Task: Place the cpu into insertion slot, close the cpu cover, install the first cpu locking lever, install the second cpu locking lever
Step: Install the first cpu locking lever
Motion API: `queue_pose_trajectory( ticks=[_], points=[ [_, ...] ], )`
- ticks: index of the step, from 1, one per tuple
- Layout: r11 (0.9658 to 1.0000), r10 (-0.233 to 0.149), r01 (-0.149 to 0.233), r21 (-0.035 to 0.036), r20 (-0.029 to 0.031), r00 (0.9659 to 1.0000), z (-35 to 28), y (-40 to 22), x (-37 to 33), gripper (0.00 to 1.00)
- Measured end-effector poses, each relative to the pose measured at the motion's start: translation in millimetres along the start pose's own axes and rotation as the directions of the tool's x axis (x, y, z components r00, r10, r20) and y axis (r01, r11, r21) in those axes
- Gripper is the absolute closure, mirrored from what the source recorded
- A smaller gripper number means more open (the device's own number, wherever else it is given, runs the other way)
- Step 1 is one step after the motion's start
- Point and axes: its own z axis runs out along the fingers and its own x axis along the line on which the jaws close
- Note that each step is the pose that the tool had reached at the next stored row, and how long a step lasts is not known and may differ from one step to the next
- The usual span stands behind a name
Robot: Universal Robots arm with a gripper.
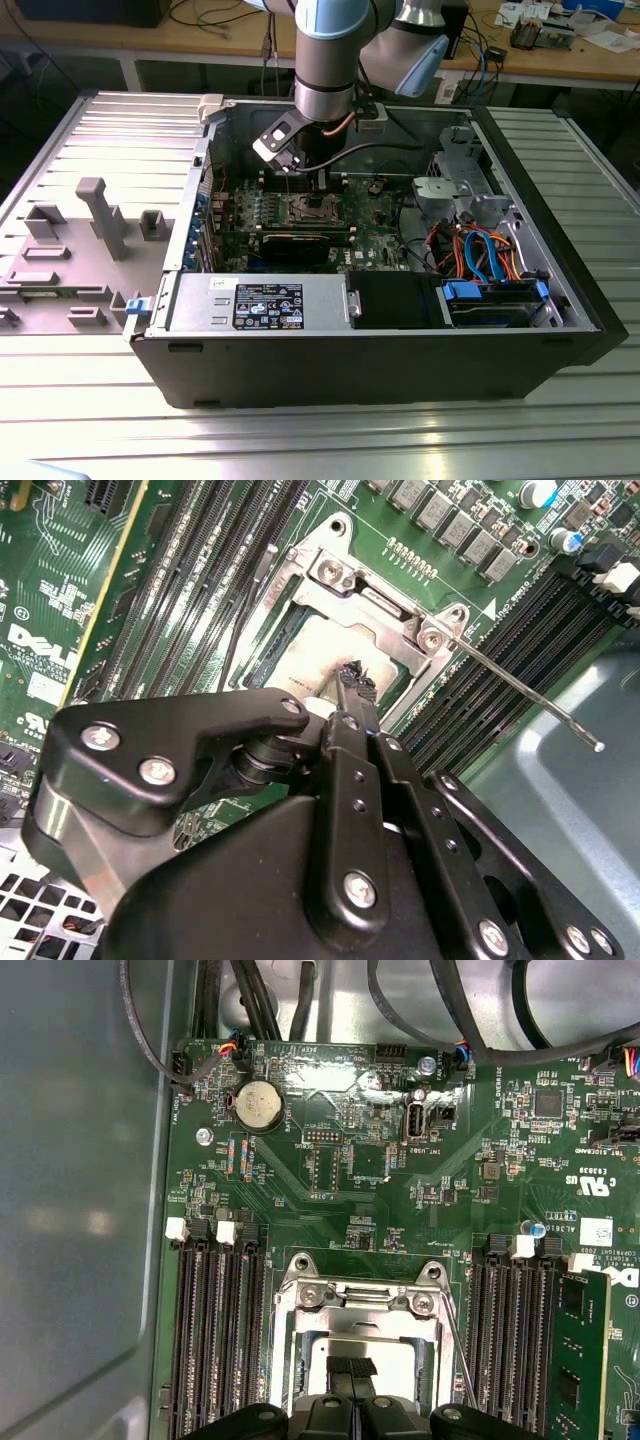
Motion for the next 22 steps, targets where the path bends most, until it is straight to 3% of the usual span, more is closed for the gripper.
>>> queue_pose_trajectory(
  ticks=[9,22],
  points=[
    [1.0,0.0,0.0,0.0001,0.0001,1.0,-2.1,0.0,0.0,0.89],
    [1.0,0.0,0.0,0.0,0.0,1.0,-19.1,0.0,0.6,0.89]
  ],
)
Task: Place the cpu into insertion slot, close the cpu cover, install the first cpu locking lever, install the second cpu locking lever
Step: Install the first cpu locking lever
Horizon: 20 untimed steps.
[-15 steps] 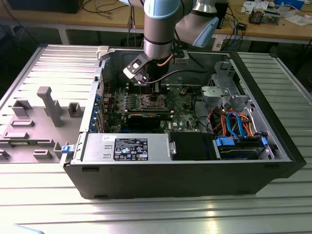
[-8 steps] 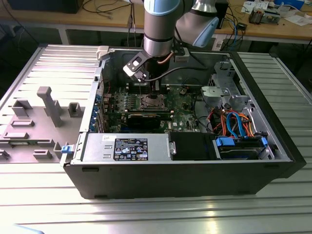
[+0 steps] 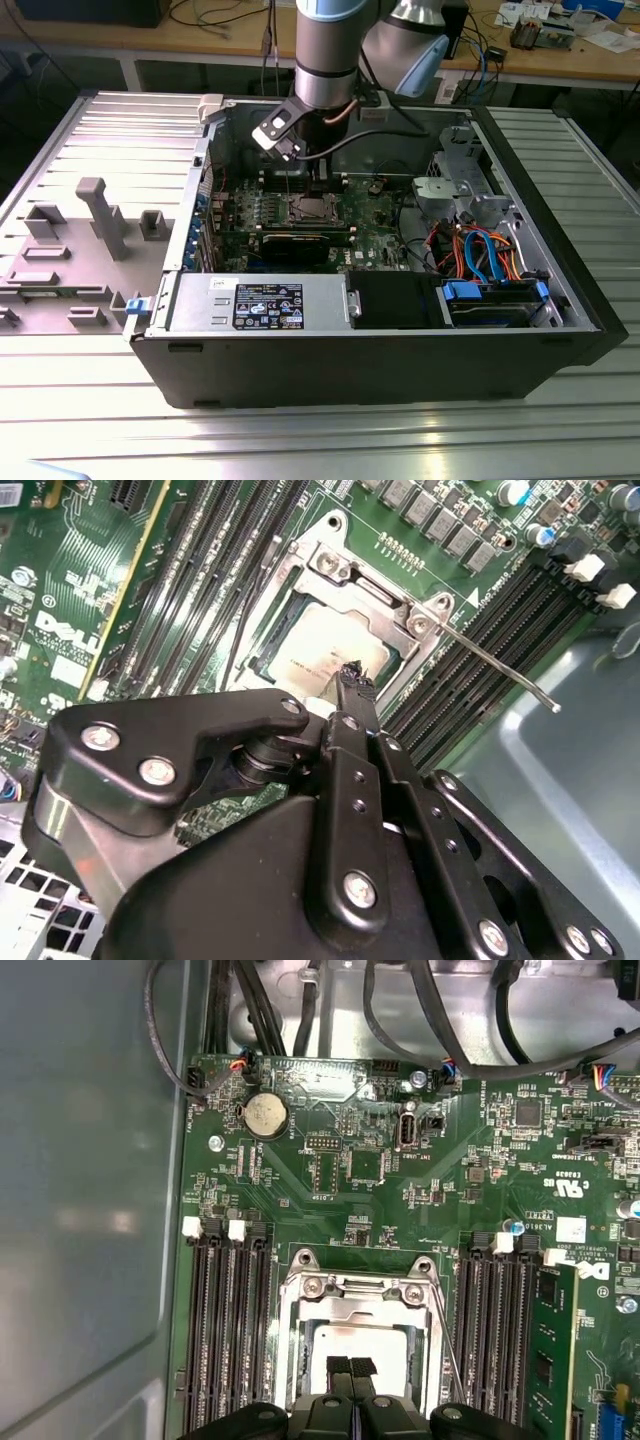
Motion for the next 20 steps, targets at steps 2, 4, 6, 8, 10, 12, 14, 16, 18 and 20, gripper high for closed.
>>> queue_pose_trajectory(
  ticks=[2,4,6,8,10,12,14,16,18,20],
  points=[
    [1.0,0.0,0.0,0.0,0.0,1.0,-2.3,0.0,0.1,0.89],
    [1.0,0.0,0.0,0.0,0.0,1.0,-4.6,0.0,0.1,0.89],
    [1.0,0.0,0.0,0.0,0.0,1.0,-7.9,0.0,0.2,0.89],
    [1.0,0.0,0.0,0.0,0.0,1.0,-10.2,0.0,0.3,0.89],
    [1.0,0.0,0.0,0.0,0.0,1.0,-13.1,0.0,0.4,0.89],
    [1.0,0.0,0.0,0.0,0.0,1.0,-17.5,0.0,0.5,0.89],
    [1.0,0.0,0.0,0.0,0.0,1.0,-20.3,0.0,0.6,0.89],
    [1.0,0.0,0.0,0.0,-0.0001,1.0,-22.8,0.0,0.7,0.89],
    [1.0,0.0,0.0,0.0,0.0001,1.0,-25.3,0.0,0.7,0.89],
    [1.0,0.0,0.0,-0.0001,0.0,1.0,-26.8,0.0,0.8,0.89]
  ],
)
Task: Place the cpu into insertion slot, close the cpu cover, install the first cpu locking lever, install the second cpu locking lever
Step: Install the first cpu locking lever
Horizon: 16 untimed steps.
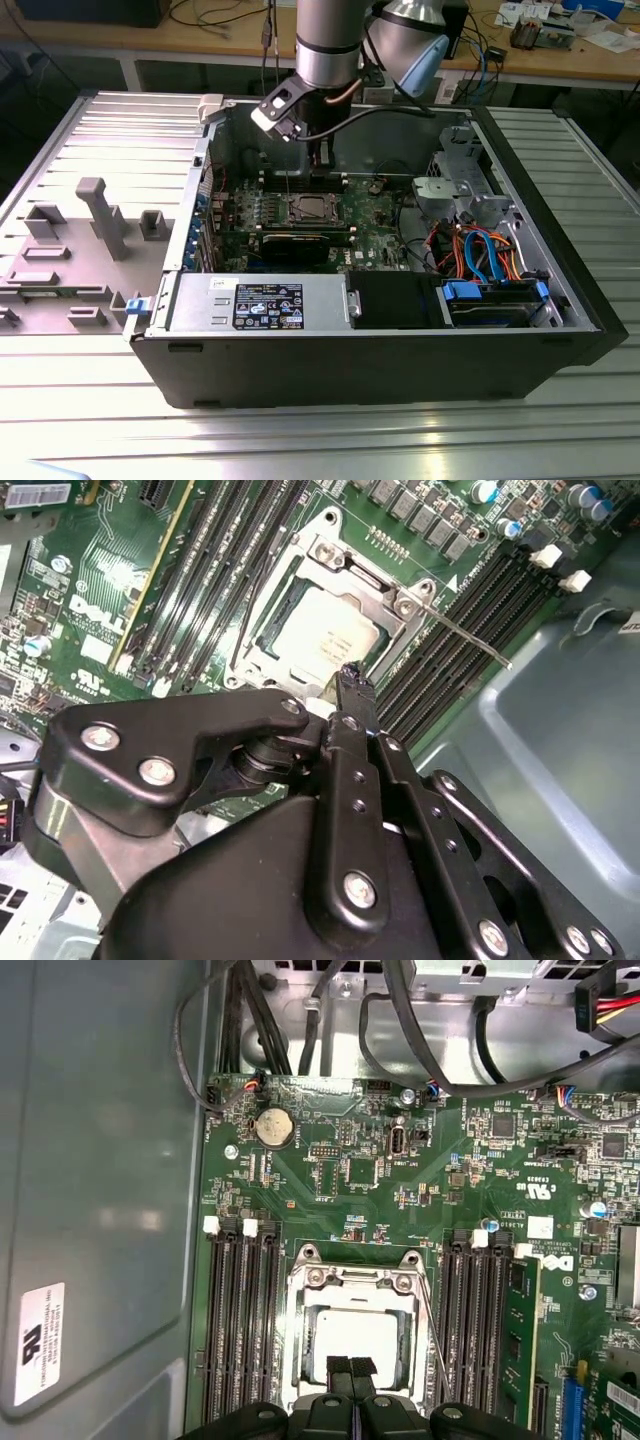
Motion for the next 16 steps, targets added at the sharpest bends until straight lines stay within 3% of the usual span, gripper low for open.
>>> queue_pose_trajectory(
  ticks=[16],
  points=[
    [1.0,-0.006,0.006,0.0001,-0.0031,1.0,-0.1,0.0,0.0,0.89]
  ],
)
